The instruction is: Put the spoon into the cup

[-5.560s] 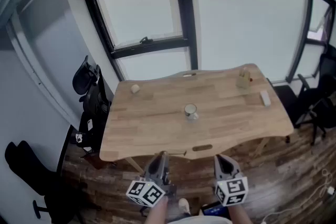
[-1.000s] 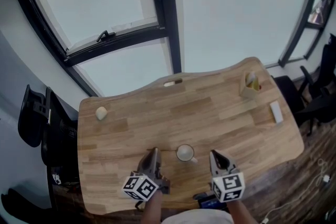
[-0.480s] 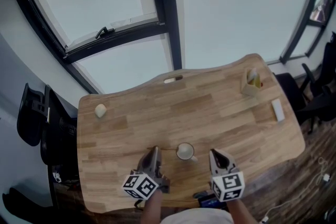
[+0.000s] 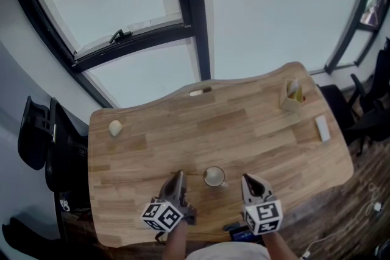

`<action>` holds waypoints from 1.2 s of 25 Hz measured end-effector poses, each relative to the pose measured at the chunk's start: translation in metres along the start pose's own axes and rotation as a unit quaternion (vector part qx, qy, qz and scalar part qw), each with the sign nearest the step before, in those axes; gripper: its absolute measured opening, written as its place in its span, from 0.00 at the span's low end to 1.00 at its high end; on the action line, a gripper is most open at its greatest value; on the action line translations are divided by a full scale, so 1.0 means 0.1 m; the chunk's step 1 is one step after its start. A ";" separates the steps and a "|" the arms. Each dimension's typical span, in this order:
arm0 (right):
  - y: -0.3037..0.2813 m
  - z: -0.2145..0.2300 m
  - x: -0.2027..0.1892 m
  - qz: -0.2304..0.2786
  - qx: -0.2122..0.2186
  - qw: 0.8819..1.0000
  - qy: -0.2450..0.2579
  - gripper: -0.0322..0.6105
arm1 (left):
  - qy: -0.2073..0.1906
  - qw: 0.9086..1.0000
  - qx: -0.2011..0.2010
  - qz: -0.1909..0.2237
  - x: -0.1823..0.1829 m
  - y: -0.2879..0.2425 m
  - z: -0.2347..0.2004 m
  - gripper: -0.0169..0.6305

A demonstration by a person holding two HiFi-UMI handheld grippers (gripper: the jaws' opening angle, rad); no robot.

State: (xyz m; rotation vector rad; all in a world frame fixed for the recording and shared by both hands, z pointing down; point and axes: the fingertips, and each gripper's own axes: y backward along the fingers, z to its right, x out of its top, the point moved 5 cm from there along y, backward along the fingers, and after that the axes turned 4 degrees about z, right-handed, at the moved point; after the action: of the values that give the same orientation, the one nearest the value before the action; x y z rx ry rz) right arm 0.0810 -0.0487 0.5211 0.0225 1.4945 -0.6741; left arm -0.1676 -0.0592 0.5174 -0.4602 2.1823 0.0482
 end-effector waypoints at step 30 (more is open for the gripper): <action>-0.10 0.02 -0.03 -0.009 0.002 1.000 -0.002 0.05 | 0.015 1.000 0.002 -0.018 -0.10 -0.07 -0.09 0.03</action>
State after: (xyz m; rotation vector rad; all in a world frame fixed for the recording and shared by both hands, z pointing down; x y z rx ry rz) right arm 0.0787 -0.0560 0.5280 0.0107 1.4915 -0.6911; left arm -0.1668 -0.0648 0.5315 -0.4994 2.2028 0.0168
